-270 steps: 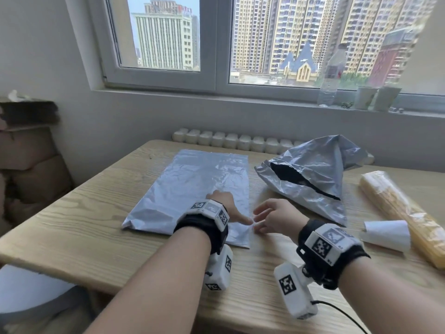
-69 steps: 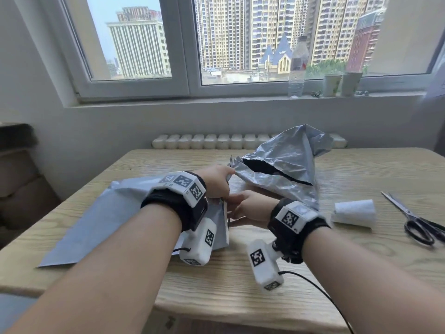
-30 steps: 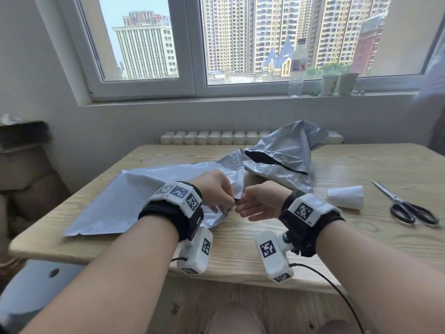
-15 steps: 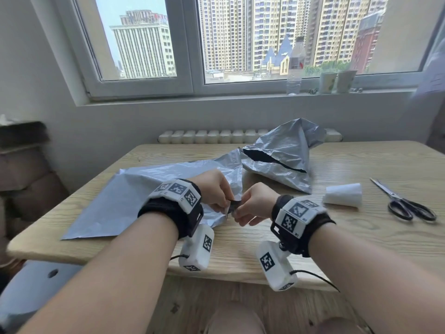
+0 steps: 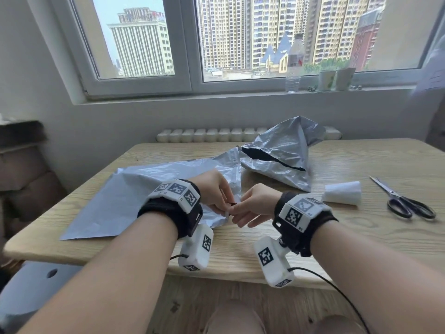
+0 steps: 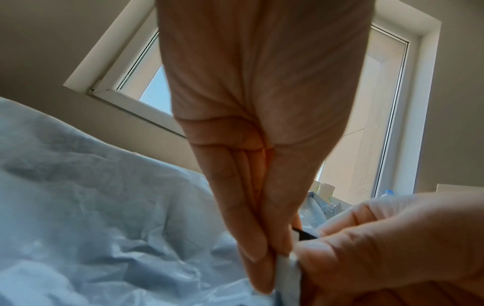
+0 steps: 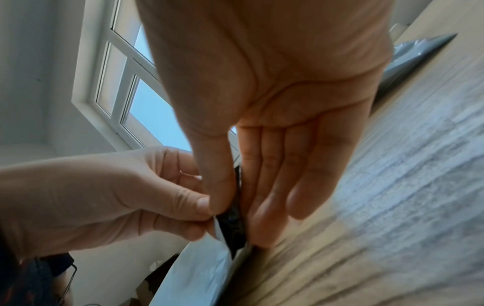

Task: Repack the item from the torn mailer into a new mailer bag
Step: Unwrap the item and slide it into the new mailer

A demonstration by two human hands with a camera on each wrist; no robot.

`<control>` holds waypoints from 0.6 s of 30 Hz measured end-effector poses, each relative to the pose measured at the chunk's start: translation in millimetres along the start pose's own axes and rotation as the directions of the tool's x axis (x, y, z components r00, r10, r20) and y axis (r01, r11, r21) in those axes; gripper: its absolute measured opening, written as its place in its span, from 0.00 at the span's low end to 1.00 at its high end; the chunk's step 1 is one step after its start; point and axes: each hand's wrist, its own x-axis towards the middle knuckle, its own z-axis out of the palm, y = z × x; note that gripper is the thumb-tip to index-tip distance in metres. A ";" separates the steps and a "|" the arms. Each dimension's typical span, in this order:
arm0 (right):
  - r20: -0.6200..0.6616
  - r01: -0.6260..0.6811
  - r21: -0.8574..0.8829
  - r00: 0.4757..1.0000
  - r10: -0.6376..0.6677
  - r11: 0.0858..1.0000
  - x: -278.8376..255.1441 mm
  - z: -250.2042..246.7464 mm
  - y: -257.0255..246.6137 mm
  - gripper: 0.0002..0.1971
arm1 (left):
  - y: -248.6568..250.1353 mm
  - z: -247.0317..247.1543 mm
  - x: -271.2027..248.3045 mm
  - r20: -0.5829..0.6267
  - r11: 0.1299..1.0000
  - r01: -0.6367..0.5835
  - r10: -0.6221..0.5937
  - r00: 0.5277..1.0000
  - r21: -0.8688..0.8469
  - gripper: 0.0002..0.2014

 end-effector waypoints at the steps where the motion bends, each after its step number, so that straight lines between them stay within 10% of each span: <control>1: -0.005 0.000 0.000 1.000 0.000 1.000 0.9 0.0 1.1 0.15 | -0.5 0.0 0.2 0.004 1.000 -0.002 0.002 1.000 -0.011 0.07; 10: -0.046 -0.015 -0.067 0.999 0.012 0.998 1.3 -3.2 5.3 0.07 | 0.9 1.8 2.0 -0.002 0.997 0.033 -0.033 0.999 0.066 0.09; 18: -0.456 0.013 0.076 0.890 0.024 0.997 3.8 -38.2 8.0 0.04 | 7.7 5.0 -0.4 0.130 0.980 0.113 -0.135 0.982 0.164 0.06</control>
